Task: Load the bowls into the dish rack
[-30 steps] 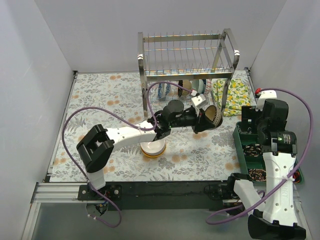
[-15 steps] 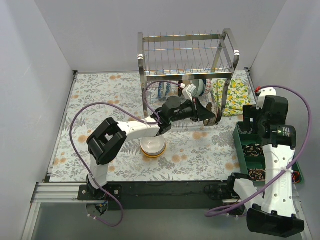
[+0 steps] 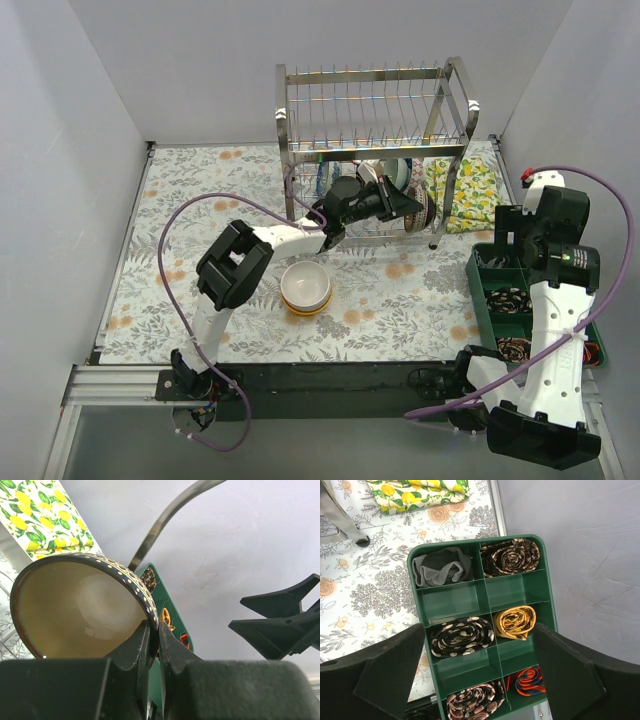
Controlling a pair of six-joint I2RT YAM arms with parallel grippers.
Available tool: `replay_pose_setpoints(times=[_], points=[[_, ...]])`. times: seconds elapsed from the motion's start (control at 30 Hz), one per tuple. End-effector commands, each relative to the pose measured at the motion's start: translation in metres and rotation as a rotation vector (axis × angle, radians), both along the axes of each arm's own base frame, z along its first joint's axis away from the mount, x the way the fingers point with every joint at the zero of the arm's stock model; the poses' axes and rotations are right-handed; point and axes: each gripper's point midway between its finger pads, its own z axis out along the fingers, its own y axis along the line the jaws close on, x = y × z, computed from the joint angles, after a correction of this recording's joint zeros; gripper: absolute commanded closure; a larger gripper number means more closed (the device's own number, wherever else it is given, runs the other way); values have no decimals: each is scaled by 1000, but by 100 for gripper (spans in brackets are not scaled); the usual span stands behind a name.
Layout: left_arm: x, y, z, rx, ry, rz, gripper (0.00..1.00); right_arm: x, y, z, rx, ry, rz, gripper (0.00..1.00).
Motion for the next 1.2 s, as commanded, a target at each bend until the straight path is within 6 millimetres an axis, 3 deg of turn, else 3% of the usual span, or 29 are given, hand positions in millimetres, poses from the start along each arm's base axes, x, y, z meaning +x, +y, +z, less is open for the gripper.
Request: replay_pose_setpoints(times=[0.0,0.33,0.37,0.57,0.77,1.17], points=[[10,3,59,-157,-109,-30,100,3,-1,11,9,-22,8,3],[36,10,43,-208,-125,-44,100,-1,4,6,48,15,40,4],[41,12,34,-205,-118,-43,100,-1,3,4,54,20,40,5],[44,17,28,-251,-103,-72,100,2,2,0,84,38,44,6],[44,11,37,-297,-107,-91,100,1,1,-3,98,56,45,7],[49,-4,10,-305,-84,-134,100,-1,-5,-9,119,80,31,8]])
